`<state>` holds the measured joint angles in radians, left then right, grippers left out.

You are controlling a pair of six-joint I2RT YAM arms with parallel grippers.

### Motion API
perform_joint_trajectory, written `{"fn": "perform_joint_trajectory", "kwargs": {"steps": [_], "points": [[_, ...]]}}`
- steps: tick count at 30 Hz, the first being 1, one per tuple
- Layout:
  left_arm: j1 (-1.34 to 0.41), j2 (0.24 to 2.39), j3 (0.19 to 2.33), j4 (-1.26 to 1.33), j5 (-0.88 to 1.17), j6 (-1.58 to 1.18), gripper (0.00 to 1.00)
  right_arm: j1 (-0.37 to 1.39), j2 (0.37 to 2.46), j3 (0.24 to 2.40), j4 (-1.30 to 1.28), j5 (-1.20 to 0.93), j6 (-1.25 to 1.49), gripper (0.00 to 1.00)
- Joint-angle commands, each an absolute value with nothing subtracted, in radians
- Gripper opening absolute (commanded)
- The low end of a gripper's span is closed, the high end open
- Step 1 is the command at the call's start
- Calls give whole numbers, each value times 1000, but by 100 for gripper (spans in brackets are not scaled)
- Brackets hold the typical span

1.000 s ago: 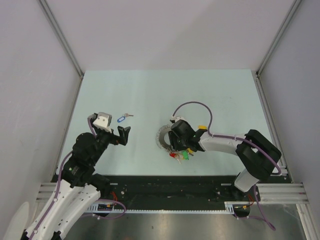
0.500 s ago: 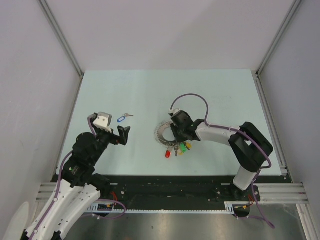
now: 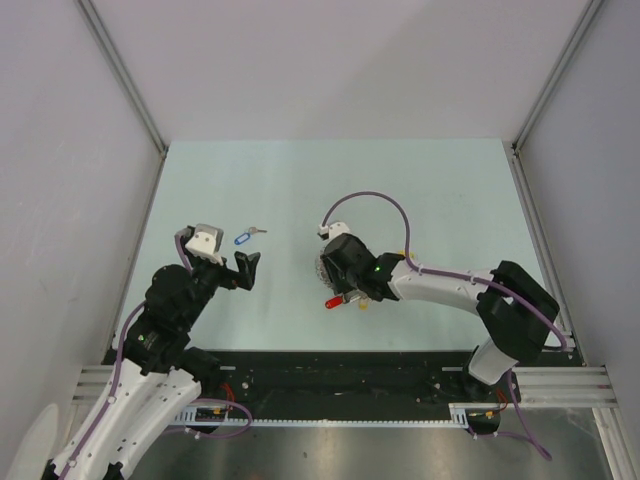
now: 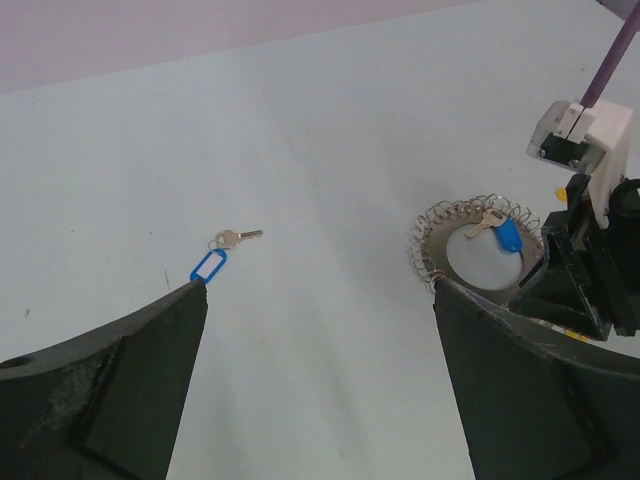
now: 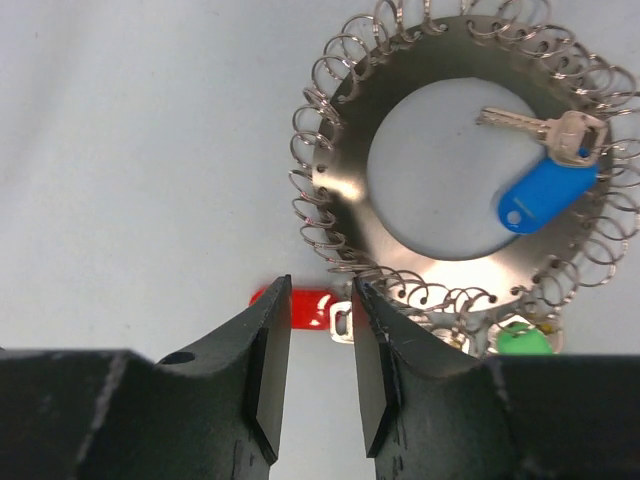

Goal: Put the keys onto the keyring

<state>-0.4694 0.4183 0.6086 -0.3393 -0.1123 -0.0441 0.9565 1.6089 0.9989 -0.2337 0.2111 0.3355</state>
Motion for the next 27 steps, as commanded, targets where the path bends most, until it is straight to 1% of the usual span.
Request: {"fn": "perform_joint_trajectory", "kwargs": {"steps": [1,3,11,19,27], "points": [[-459,408,606,-316,-124,-43,100,966,1658,1017,-144,252,446,34],[-460,403,606,-316,-123,-43,100,974,1678,1017,-129,250,480,32],[-457,396,604,-314,-120,-43,100,985,1727,1017,-136,259,567,31],[-459,394,606,-313,-112,-43,100,999,1723,1011,-284,374,600,30],[-459,397,603,-313,-104,-43,100,970,1615,910,-365,436,617,31]]}}
